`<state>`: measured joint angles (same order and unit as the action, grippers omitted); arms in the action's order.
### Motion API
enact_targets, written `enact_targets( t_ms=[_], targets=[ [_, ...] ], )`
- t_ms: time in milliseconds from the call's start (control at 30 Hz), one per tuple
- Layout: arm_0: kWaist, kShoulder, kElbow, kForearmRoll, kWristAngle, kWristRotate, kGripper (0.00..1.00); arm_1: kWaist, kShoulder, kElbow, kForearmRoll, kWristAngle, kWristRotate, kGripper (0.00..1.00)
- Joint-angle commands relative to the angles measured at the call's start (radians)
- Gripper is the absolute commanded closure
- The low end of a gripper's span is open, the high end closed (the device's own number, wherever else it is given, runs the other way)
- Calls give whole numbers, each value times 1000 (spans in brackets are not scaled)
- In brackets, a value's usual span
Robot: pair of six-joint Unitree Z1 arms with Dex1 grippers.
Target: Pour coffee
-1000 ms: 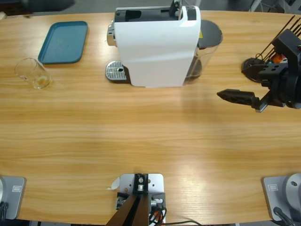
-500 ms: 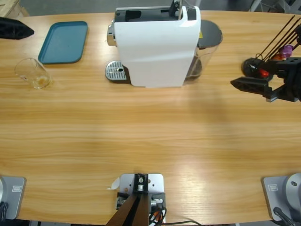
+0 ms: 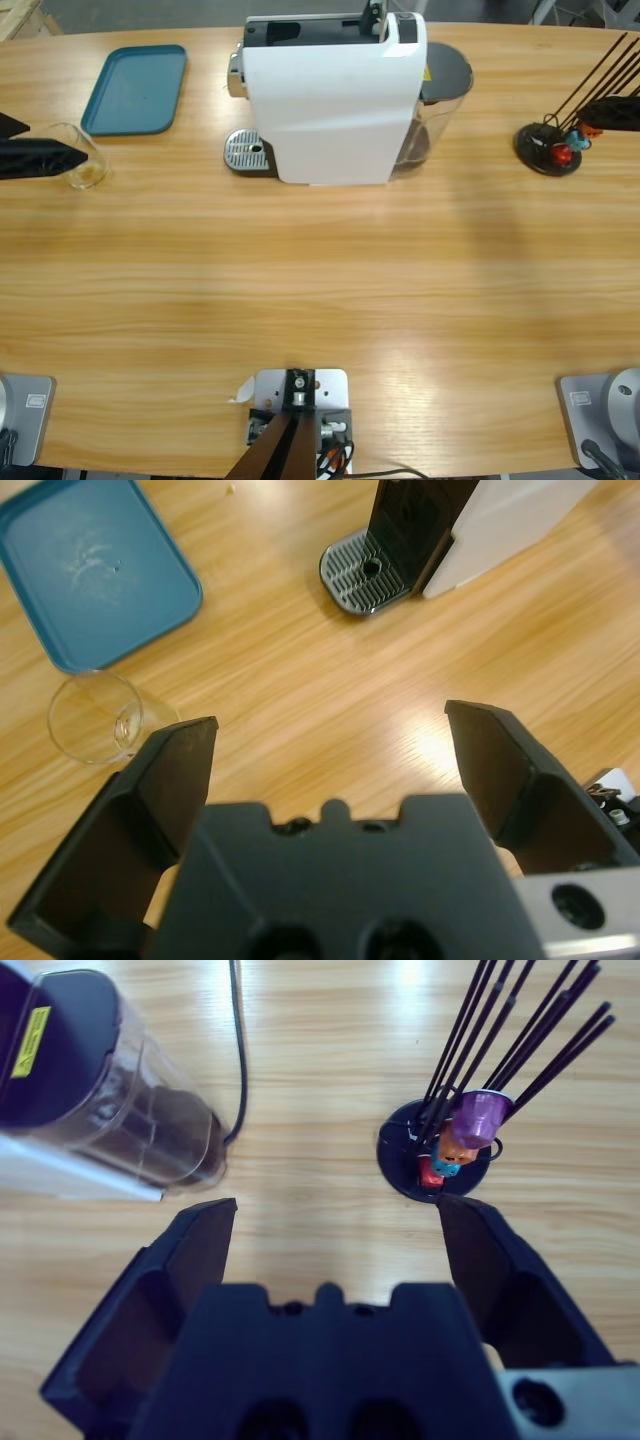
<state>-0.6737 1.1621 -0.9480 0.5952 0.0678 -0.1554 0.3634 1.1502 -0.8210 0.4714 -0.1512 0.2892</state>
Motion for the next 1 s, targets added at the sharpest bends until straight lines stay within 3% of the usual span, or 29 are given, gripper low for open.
enact_targets(
  t_ms=[33,167,200,500,1000],
  targets=[
    [-12,34,46,-16,46,16,64,-157,50,19,-74,-57,40,71],
    [-12,31,62,-23,50,7,64,-193,70,81,-163,-44,57,352],
    [-12,30,63,-25,51,7,64,-193,91,91,-181,-33,58,372],
    [-13,33,77,-41,73,3,64,-205,198,102,-214,-1,58,372],
    [-13,31,103,-68,73,-4,64,-264,213,114,-262,-6,58,372]
  ],
)
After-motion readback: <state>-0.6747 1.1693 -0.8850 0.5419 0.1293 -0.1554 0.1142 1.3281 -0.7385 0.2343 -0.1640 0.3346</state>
